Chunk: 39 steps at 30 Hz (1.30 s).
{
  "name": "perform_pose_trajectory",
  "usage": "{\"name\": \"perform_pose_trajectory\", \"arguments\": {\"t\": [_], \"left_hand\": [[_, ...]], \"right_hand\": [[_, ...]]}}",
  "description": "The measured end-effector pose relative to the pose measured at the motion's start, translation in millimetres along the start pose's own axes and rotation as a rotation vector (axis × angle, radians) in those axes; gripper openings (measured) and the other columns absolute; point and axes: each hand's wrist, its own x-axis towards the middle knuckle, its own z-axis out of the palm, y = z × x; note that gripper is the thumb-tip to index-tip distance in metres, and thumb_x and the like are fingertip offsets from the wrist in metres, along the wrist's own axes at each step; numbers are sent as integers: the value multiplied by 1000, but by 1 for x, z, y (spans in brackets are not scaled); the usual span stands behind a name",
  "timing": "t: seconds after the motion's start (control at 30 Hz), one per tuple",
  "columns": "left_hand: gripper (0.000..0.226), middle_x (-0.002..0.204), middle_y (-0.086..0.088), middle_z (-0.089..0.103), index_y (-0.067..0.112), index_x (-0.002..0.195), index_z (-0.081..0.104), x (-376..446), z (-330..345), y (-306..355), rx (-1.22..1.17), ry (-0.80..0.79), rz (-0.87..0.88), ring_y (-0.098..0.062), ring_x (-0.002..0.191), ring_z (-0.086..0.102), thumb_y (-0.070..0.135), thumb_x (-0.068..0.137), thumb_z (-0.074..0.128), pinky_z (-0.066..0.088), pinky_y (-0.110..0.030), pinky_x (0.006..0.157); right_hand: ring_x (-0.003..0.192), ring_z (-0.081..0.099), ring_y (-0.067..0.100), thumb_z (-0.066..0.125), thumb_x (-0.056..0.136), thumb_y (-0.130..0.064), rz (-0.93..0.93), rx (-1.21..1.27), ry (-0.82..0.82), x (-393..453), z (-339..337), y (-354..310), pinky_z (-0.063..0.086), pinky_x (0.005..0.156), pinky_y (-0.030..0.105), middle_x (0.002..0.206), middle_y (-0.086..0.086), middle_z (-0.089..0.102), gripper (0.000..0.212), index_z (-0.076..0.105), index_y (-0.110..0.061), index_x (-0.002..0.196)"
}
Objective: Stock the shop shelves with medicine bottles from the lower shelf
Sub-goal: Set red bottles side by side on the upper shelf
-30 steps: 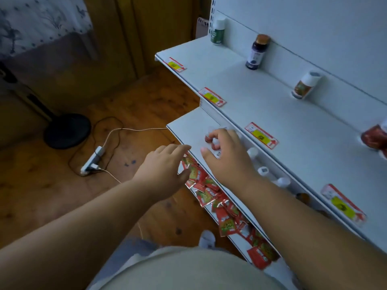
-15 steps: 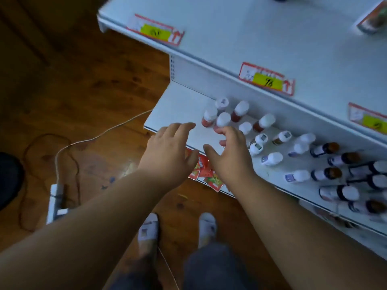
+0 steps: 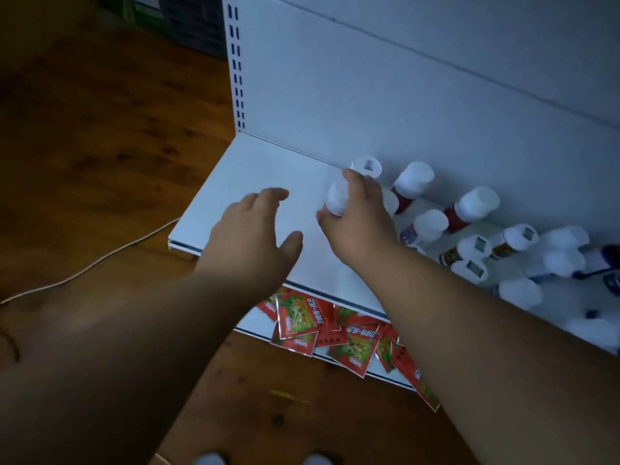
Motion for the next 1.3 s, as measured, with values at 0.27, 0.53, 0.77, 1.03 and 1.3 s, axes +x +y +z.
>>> {"name": "perform_pose_trajectory", "arguments": {"t": [0.27,0.53,0.77,1.03,1.3], "left_hand": [[60,142,4,52,30,144,37,12,31,-18,2,14,12,-20,125,52,43,92,63,48,-40,97],[70,144,5,49,31,144,36,-20,7,-10,-125,-33,-25,-15,126,49,68,86,38,45,-36,95],[76,145,3,46,28,145,38,-124,-81,58,-221,-213,-42,-2,105,49,74,87,27,39,-30,92],[62,134,14,53,35,138,43,-241,-185,155,-365,-475,21,-1,121,50,72,90,30,47,-38,101],[73,140,23,45,40,146,32,-273,-206,281,-396,-509,242,3,124,48,79,84,26,41,-16,88]], "right_hand": [[99,57,31,59,92,-23,-66,-133,71,11,19,9,54,81,44,122,8,50,47,34,-27,131],[93,59,24,66,88,-35,-82,212,80,-31,16,4,53,81,42,110,2,58,40,41,-30,119],[86,61,6,63,95,-33,119,735,-150,-169,-67,-44,47,69,20,110,-4,59,26,47,-39,114],[96,68,19,59,88,-47,277,1024,11,-302,-215,-80,57,86,51,114,0,64,25,54,-47,113],[99,70,34,78,76,-35,359,1540,-22,-365,-347,-49,55,90,56,109,16,71,54,59,-13,121]]}}
